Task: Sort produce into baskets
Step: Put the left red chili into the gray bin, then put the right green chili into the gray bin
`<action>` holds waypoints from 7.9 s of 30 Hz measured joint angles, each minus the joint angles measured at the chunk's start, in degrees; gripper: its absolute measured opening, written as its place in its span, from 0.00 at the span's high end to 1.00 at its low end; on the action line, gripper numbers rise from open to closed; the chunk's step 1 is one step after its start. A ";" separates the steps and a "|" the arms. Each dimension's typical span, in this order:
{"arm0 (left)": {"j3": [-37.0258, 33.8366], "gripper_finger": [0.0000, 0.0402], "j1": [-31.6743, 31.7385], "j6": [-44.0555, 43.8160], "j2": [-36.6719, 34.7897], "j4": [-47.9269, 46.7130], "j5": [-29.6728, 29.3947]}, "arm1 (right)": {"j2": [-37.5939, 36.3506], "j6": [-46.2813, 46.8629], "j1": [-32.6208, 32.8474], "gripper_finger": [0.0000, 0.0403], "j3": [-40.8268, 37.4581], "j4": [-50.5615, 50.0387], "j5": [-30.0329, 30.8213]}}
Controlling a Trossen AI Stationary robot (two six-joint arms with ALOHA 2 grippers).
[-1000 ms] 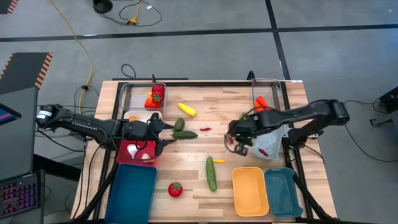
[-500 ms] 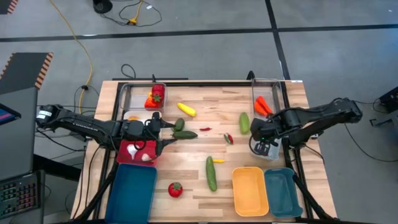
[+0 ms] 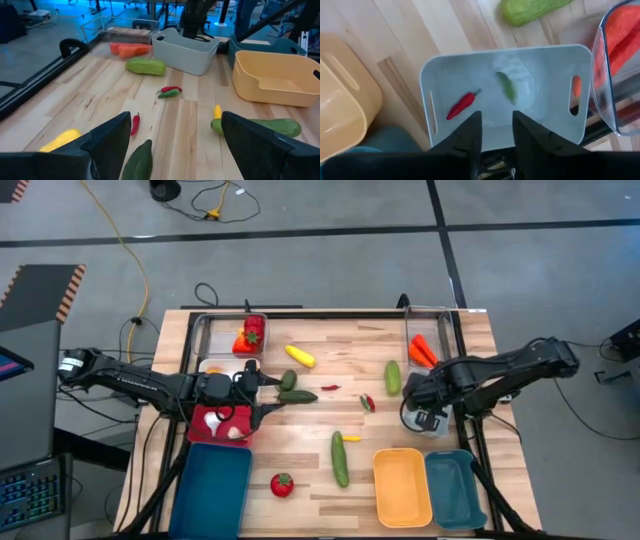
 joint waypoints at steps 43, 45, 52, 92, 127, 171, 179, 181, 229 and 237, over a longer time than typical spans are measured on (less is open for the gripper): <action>0.02 0.26 0.02 1.07 0.02 -0.83 -0.02 | 39.91 -40.62 -21.47 0.60 0.01 70.48 -4.10; 0.02 0.26 0.02 1.08 0.02 -0.83 -0.02 | 39.91 -40.61 -21.87 0.62 0.01 70.49 -6.13; 0.02 0.26 0.02 1.07 0.02 -0.96 -0.02 | 39.91 -40.57 -22.56 0.78 0.02 69.56 -7.74; 0.04 0.26 0.02 1.07 0.02 -1.14 -0.02 | 4.60 10.03 3.84 0.88 -0.36 -4.37 -4.50; 0.04 0.26 0.02 1.05 0.00 -1.13 -0.02 | 9.21 -20.05 -11.02 0.54 0.00 47.50 -1.20; 0.04 0.26 0.01 1.03 0.02 -2.23 -0.02 | 35.15 -16.41 -16.85 0.74 -0.02 43.13 -1.78; 0.04 0.26 0.01 0.99 0.02 -2.25 -0.02 | 34.99 -16.41 -16.76 0.76 -0.02 43.63 -2.70; 0.04 0.26 0.00 1.03 0.02 -2.25 -0.02 | 34.97 -16.44 -16.81 0.76 -0.02 43.66 -2.91; 0.04 0.26 0.02 0.85 0.02 -2.51 0.00 | 35.10 10.79 -8.75 0.40 5.38 30.36 -6.03; 0.04 0.26 0.02 0.85 0.02 -2.49 0.00 | 35.10 12.15 -8.22 0.41 3.91 33.81 -4.46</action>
